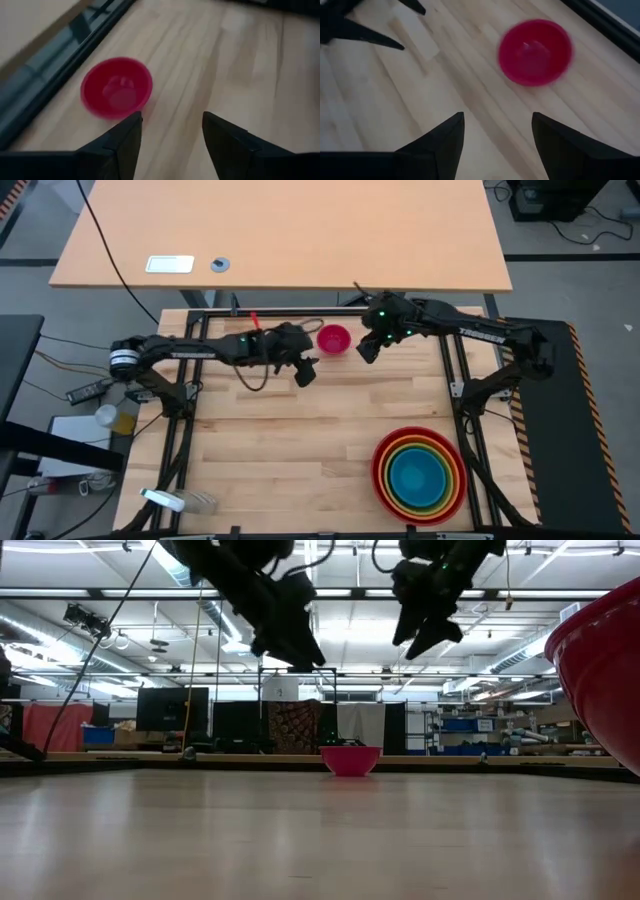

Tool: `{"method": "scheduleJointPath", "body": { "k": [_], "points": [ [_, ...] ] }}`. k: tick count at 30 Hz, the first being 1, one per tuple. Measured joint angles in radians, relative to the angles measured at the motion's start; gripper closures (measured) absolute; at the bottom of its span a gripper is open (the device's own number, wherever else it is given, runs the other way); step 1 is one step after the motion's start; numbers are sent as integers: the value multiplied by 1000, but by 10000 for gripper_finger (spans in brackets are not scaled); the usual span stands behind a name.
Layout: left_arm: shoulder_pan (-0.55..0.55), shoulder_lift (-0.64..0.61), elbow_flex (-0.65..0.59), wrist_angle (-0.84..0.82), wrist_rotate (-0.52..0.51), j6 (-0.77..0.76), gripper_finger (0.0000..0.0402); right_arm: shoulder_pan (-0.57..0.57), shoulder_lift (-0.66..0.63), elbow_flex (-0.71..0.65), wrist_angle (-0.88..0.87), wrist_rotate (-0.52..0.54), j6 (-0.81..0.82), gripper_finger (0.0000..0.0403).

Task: Nest bowls inside each other
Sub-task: Stack the red bowl on top of the blue bowl

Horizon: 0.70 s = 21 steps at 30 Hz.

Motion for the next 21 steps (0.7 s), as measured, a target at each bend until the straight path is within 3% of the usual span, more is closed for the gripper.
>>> {"method": "scheduleJointPath", "body": {
  "k": [3,8,12,21],
  "points": [
    [2,78,22,51,5,176,203,2,-45,0,-48,-8,7,166],
    [12,241,115,-5,-25,387,215,48,-104,0,-120,-14,29,166],
    [50,339,198,-37,-49,406,216,87,-130,0,-162,-11,49,166],
    [123,458,323,-154,23,433,216,123,-153,0,-165,-5,62,166]
  ]
}}
